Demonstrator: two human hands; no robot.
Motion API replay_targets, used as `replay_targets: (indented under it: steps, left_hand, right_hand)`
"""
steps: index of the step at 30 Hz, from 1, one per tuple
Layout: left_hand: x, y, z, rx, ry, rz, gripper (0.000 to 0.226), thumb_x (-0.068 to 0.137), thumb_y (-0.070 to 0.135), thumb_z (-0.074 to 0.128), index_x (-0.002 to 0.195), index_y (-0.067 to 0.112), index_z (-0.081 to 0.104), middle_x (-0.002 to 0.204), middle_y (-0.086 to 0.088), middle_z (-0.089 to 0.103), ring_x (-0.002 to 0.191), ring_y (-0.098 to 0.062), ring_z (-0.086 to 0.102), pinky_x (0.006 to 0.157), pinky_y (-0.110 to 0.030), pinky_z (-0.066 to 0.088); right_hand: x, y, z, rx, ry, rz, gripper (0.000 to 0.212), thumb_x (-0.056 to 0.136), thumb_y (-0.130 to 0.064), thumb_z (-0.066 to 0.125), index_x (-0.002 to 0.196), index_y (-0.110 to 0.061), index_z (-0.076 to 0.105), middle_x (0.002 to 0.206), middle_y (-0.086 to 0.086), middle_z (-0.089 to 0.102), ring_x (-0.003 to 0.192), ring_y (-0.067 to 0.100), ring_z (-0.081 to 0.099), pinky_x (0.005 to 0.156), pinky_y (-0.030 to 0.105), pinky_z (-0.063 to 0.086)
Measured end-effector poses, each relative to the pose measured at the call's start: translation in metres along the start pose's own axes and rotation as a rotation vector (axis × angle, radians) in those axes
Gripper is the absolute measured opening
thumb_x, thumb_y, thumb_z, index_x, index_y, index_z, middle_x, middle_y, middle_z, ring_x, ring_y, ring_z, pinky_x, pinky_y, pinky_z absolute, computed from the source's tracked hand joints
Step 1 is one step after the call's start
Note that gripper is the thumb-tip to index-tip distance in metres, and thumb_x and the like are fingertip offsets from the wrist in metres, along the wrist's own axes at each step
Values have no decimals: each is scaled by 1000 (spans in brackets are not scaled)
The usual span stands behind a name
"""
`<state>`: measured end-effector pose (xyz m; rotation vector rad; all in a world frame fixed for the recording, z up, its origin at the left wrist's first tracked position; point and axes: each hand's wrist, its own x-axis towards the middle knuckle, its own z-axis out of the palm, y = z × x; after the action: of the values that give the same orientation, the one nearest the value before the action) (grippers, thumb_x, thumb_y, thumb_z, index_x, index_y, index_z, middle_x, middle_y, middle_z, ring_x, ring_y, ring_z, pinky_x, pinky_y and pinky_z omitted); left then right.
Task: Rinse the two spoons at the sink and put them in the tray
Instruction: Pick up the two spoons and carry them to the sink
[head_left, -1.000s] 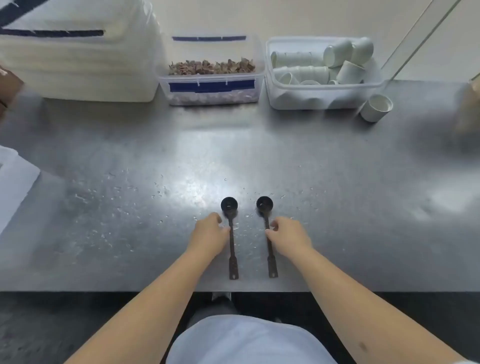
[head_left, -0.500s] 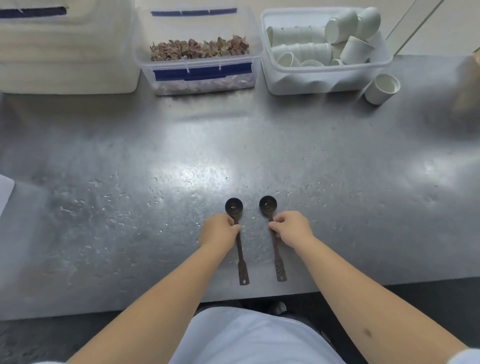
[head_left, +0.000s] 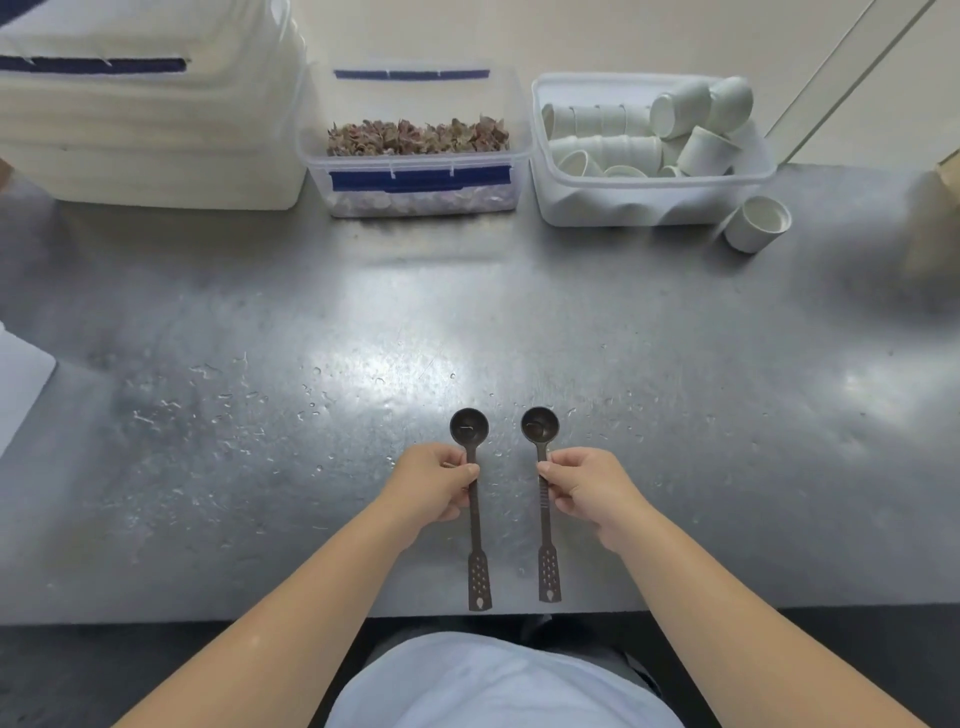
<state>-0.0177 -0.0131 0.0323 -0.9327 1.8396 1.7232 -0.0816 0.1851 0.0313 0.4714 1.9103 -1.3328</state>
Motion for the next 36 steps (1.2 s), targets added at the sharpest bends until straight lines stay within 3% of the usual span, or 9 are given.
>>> replay_targets:
  steps: [4,8,11,16,21,26,28,32,36]
  left_hand:
    - [-31,1,6,-110,27,28,15,89,13,64,74,11,67,56,5,58,48,-10,52,46,-22,38]
    - [-65,-13,18,-203,158,25,17,88,14,64,71,11,65,56,1,51,55,-17,46,45,-23,32]
    - [-94,-29,26,-270,292,21,16,87,18,65,73,12,70,62,-1,57,52,-12,48,43,-21,35]
    - [-146,-63,34,-371,505,42,17,86,25,67,70,26,73,70,2,72,50,-2,59,40,-18,38]
    - [-213,-111,29,-502,736,58,18,85,28,65,69,33,69,71,3,74,58,-7,67,43,-20,39]
    - [-285,-170,17,-686,900,72,21,85,25,61,65,31,67,67,-2,74,55,-10,65,43,-21,37]
    - [-314,-195,11,-745,964,70,20,84,25,59,65,29,66,66,-3,74,52,-11,63,44,-21,36]
    - [-367,-249,-4,-824,1089,64,21,83,27,59,63,29,62,65,-3,73,50,-10,62,44,-21,36]
    - [-421,-308,-22,-910,1199,68,22,85,26,59,63,30,61,65,-2,73,49,-8,61,43,-20,35]
  right_hand:
    - [-15,-9,-6,4,-109,-72,12,90,-12,68,81,-11,76,69,4,65,62,13,53,63,26,47]
    - [-27,-17,-5,-41,-223,-132,11,89,-12,68,82,-10,77,64,-2,69,53,6,57,54,18,48]
    - [-37,-22,1,-94,-300,-167,10,86,-9,70,78,-10,76,64,1,66,56,10,57,59,23,47]
    - [-61,-16,28,-275,-479,-233,7,84,-11,73,78,-9,76,63,2,65,56,12,56,52,22,45]
    - [-107,4,84,-428,-660,-267,7,84,-12,74,83,-5,75,64,6,63,59,15,57,61,28,49]
    - [-171,31,148,-565,-906,-283,19,87,-13,70,69,-12,75,54,3,46,46,11,40,46,19,34]
    - [-198,44,177,-640,-991,-304,23,88,-15,69,65,-16,75,53,1,47,44,9,42,43,17,36]
    - [-254,78,237,-773,-1165,-367,19,87,-17,69,68,-13,72,68,11,51,57,14,46,51,20,36]
    - [-309,121,301,-838,-1296,-358,19,87,-13,68,69,-14,72,73,14,51,54,11,47,50,19,36]
